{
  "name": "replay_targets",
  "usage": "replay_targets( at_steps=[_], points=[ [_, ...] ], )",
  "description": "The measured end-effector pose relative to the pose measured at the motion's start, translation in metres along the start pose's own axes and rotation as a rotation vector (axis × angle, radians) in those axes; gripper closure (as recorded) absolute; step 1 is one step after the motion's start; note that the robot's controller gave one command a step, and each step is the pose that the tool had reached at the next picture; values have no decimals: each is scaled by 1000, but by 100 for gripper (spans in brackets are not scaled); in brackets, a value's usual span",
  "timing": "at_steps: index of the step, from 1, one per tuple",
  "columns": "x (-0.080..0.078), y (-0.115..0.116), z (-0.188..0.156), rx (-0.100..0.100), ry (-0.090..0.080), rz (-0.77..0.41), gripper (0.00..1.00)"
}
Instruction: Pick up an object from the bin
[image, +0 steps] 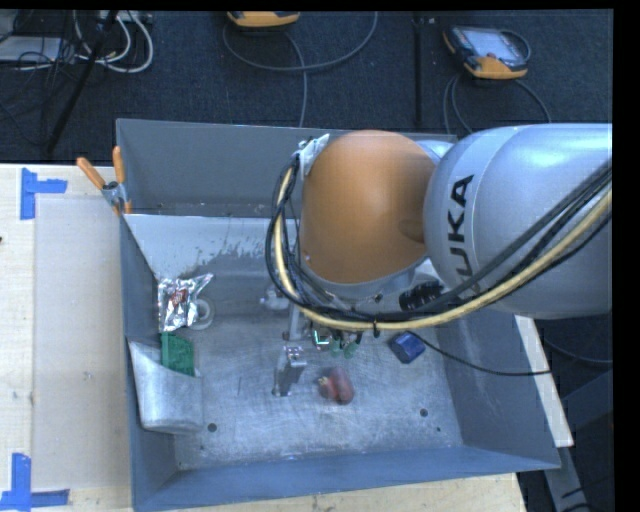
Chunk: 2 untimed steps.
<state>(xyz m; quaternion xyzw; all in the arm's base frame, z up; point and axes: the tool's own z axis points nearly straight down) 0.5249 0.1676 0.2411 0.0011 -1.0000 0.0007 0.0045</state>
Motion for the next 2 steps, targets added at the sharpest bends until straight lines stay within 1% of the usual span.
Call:
replay_targets(
  at_steps=[1, 2],
  points=[
    [-37, -49, 83, 2, -1, 113, 0],
    [-23, -134, 113, 3, -3, 60, 0]
  ],
)
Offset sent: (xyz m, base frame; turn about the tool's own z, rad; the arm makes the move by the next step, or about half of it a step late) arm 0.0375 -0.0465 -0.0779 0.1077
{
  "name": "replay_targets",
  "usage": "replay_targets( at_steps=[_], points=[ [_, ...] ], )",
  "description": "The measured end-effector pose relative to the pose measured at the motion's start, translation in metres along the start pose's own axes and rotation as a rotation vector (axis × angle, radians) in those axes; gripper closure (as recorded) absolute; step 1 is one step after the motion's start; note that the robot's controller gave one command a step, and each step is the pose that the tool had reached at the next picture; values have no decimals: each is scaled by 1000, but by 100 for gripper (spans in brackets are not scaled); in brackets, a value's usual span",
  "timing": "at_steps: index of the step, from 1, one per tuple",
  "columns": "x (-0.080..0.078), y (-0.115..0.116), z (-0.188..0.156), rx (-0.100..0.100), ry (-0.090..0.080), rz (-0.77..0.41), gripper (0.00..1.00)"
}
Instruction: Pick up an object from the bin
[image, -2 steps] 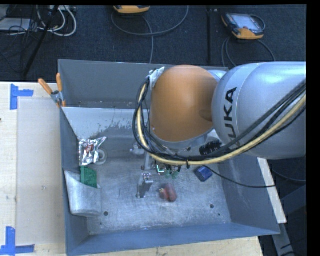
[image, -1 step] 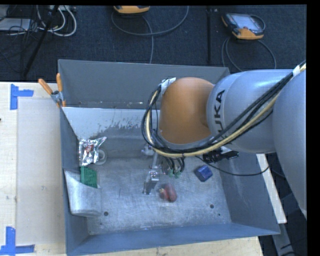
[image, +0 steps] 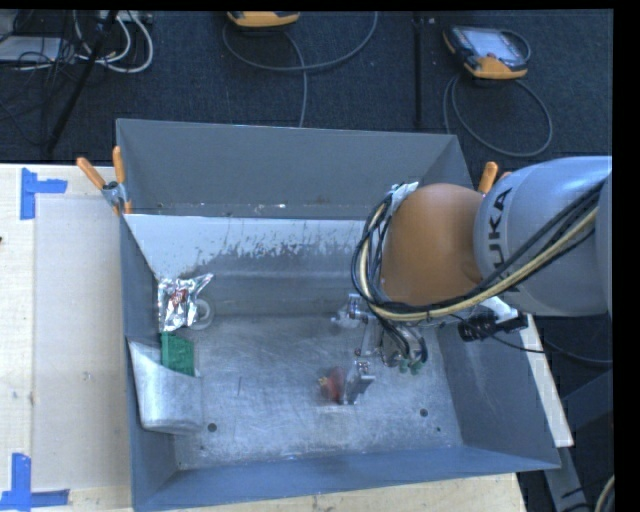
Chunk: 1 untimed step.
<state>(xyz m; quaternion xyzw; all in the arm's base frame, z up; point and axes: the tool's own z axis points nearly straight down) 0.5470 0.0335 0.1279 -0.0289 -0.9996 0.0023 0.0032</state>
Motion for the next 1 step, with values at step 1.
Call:
replay_targets(
  at_steps=[1],
  points=[
    [17, -7, 55, -6, -11, -112, 0]
  ],
)
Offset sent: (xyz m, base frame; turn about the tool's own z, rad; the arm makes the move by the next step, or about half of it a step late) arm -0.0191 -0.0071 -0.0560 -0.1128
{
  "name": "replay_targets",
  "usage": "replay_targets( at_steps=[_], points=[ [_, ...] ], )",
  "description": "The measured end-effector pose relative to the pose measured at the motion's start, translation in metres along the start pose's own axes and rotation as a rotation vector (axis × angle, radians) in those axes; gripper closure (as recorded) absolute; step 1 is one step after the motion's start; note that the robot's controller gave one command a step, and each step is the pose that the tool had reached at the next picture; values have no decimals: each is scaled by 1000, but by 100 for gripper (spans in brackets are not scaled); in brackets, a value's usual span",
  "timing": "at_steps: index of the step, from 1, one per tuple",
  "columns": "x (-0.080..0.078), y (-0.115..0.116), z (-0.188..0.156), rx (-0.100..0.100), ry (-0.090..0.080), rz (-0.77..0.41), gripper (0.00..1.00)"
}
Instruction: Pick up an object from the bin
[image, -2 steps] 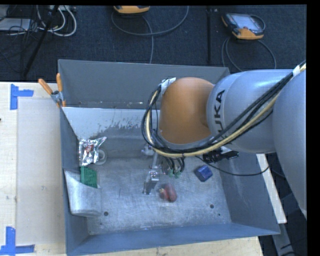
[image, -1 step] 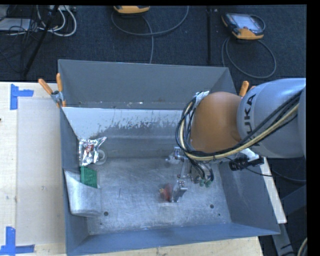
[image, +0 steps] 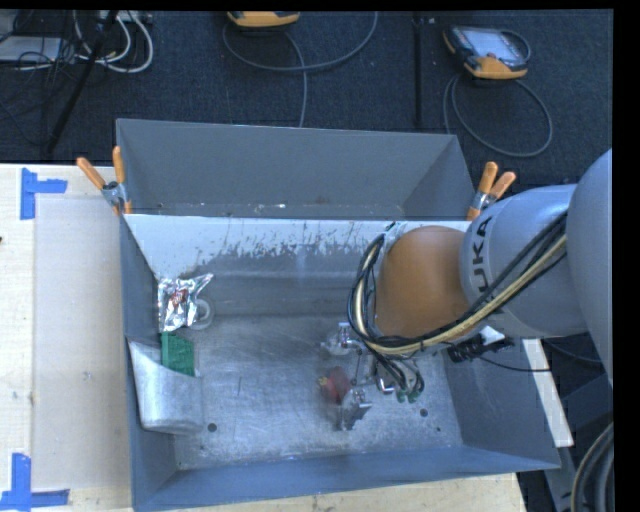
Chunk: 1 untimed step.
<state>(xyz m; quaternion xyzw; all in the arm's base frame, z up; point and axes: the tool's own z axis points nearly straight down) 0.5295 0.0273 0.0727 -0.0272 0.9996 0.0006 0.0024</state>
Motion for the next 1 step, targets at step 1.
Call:
replay_targets(
  at_steps=[1],
  points=[
    [-1, -1, -2, 0, 1, 5, 100]
  ],
)
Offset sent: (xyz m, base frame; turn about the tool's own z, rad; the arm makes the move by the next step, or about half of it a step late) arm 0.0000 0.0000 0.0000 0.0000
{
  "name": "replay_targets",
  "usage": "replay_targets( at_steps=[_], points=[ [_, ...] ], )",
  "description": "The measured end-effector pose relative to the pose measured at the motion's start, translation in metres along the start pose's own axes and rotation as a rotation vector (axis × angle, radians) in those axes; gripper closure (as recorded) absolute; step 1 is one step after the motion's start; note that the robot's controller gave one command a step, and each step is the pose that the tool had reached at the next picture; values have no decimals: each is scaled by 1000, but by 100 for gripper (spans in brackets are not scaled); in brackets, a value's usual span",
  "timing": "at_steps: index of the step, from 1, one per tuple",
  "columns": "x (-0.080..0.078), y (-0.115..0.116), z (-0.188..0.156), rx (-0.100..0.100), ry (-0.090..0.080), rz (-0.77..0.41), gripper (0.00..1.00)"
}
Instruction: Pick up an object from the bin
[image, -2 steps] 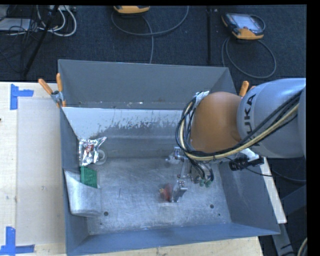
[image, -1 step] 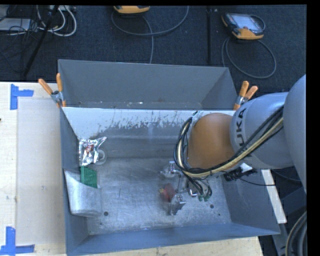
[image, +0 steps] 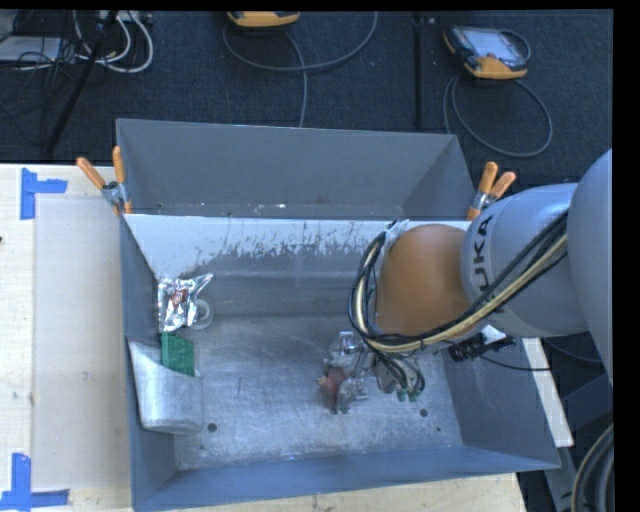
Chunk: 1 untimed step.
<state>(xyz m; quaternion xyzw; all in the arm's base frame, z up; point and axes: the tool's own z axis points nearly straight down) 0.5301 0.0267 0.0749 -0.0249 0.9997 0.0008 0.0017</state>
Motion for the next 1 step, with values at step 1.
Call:
replay_targets(
  at_steps=[1],
  points=[
    [5, -9, -154, 2, -5, -2, 100]
  ],
)
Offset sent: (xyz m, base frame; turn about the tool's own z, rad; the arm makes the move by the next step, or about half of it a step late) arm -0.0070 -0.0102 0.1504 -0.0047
